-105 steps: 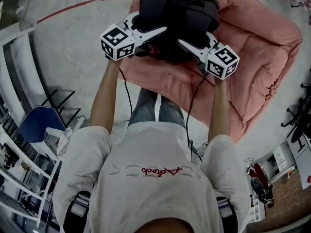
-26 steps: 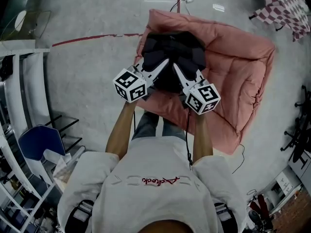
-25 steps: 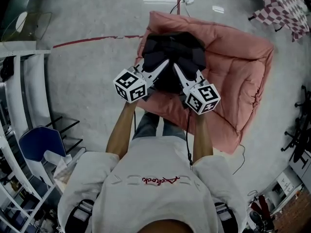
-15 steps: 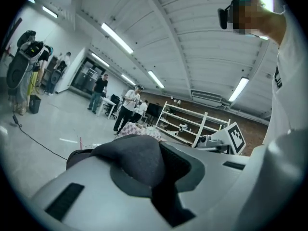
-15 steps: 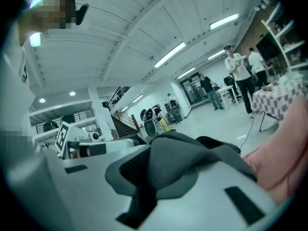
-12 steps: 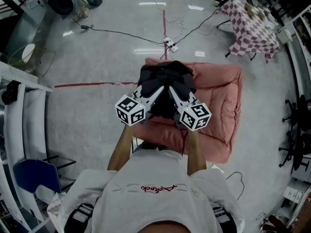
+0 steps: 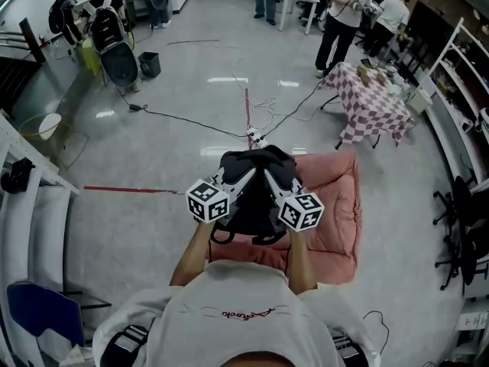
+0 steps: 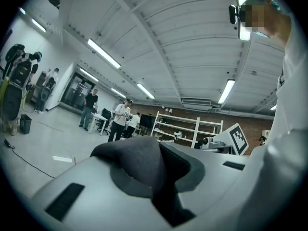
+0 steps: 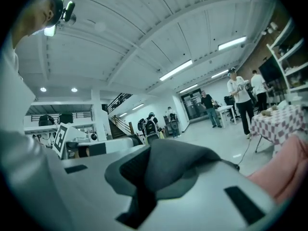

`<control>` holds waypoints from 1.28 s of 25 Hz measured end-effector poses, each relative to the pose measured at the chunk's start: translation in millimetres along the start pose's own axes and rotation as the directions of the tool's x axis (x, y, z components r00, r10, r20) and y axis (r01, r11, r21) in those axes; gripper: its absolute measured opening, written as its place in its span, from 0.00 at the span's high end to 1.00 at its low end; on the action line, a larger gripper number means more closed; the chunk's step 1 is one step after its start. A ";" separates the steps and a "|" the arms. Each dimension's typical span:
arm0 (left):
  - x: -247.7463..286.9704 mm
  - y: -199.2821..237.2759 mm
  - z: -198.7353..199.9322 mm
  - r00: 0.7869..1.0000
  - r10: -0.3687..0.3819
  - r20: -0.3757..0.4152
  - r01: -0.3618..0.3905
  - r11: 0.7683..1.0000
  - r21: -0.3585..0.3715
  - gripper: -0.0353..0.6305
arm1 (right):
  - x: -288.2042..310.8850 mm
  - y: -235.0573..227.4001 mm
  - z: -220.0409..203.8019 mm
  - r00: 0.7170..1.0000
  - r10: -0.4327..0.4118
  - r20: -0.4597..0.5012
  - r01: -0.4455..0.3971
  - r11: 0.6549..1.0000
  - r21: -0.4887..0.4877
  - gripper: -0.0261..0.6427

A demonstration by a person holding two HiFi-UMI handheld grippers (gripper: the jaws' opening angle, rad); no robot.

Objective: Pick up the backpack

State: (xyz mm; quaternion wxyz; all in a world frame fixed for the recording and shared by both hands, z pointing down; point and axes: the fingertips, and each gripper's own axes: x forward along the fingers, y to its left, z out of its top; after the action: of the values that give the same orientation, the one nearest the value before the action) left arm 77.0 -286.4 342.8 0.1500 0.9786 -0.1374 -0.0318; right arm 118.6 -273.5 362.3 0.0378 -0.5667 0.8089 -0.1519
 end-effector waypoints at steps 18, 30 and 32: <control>-16.8 -19.1 1.3 1.000 -0.013 0.028 0.012 1.000 0.015 0.87 | -22.9 23.2 -5.8 0.999 -0.029 0.027 0.030 0.999 -0.042 0.89; -36.8 -28.0 -20.0 1.000 -0.021 0.017 0.021 0.999 0.024 0.87 | -32.0 35.7 -26.8 0.997 -0.057 0.046 0.060 0.997 -0.054 0.89; -39.2 -32.3 -25.5 1.000 -0.021 0.012 0.021 1.000 0.019 0.87 | -37.8 38.1 -32.5 0.997 -0.059 0.043 0.061 0.997 -0.046 0.89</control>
State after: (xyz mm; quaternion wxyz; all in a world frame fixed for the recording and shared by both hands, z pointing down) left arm 50.3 -238.6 358.2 0.1397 0.9811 -0.1282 -0.0382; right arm 89.9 -219.9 378.0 0.0365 -0.5946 0.7939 -0.1218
